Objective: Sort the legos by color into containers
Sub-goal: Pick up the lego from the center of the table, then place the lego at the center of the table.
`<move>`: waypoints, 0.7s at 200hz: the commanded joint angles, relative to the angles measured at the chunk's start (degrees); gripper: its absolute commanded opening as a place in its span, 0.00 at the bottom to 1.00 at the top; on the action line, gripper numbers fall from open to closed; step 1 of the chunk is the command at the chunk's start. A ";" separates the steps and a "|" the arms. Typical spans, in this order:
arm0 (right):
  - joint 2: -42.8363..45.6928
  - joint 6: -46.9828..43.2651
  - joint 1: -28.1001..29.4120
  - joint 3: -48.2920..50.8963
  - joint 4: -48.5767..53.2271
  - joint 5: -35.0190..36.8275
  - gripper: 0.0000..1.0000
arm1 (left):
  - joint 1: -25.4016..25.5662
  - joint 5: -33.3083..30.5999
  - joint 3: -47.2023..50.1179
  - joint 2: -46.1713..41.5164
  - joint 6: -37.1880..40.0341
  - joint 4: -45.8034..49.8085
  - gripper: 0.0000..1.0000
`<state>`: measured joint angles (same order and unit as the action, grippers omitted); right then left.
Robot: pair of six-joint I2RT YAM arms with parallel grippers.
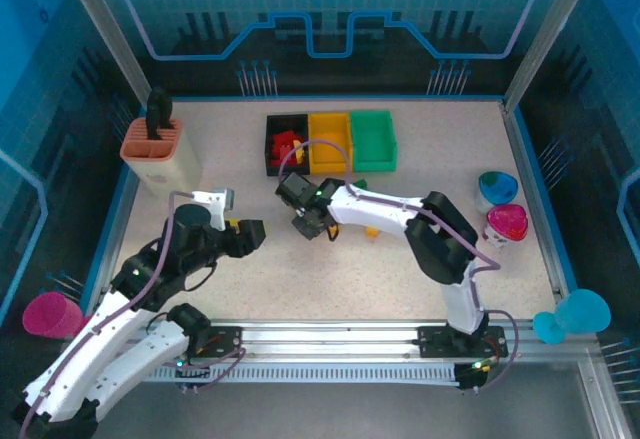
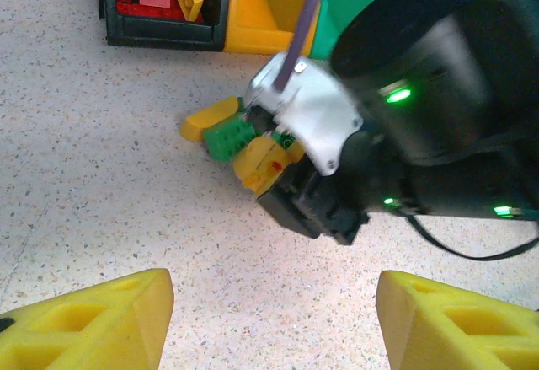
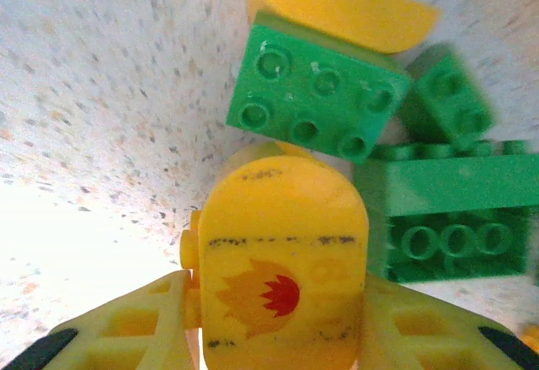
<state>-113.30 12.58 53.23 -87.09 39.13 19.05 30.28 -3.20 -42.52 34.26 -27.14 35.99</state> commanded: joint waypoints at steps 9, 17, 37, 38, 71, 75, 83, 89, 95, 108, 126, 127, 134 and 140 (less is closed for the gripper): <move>7.46 0.16 -0.70 -0.99 -0.06 1.34 0.37 | 0.42 -0.92 0.60 -1.20 -1.00 1.28 0.66; 8.47 0.25 -0.99 -0.81 -0.43 1.17 0.37 | 0.47 -1.10 0.60 -1.41 -1.00 1.45 0.66; 9.60 0.56 -1.71 -0.37 -1.09 -0.43 0.37 | 0.48 -1.33 0.89 -2.08 -1.14 1.79 0.66; 9.63 0.58 -1.72 -0.32 -1.13 -0.51 0.37 | 0.48 -1.35 0.88 -2.13 -1.11 1.80 0.66; 7.38 1.89 -1.41 1.09 -2.09 -2.70 0.36 | 0.48 -1.43 1.62 -1.94 -1.25 1.81 0.66; 7.00 2.12 -1.21 1.42 -2.45 -2.93 0.35 | 0.48 -1.53 1.58 -1.68 -1.34 1.81 0.66; 6.08 2.56 -0.82 2.04 -2.98 -2.99 0.35 | 0.41 -1.70 1.47 -0.60 -1.50 1.62 0.66; 5.44 2.84 -0.54 2.39 -3.29 -3.19 0.35 | 0.44 -1.70 1.12 0.61 -1.71 1.61 0.66; 4.68 3.23 -0.19 2.74 -3.40 -3.35 0.35 | 0.41 -1.72 0.49 2.14 -1.86 1.78 0.66; 3.42 4.03 0.39 3.71 -4.00 -3.31 0.35 | 0.37 -2.11 -1.14 5.79 -2.51 1.86 0.66; 2.49 4.85 0.95 5.12 -4.85 -3.02 0.35 | 0.17 -2.17 -3.03 10.43 -3.03 0.21 0.66; 2.44 4.88 0.97 5.23 -4.90 -2.99 0.35 | 0.11 -2.12 -3.19 10.67 -3.06 0.04 0.66; 2.07 5.12 1.00 5.47 -4.94 -2.47 0.35 | -0.17 -1.98 -3.82 12.27 -3.29 -1.06 0.66; 1.87 5.25 1.08 5.67 -4.94 -2.06 0.35 | -0.58 -1.55 -4.37 13.60 -3.40 -2.03 0.66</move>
<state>-110.17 15.75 53.43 -82.63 34.89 16.80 30.26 -4.34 -43.46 44.05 -28.71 36.95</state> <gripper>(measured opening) 0.406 0.662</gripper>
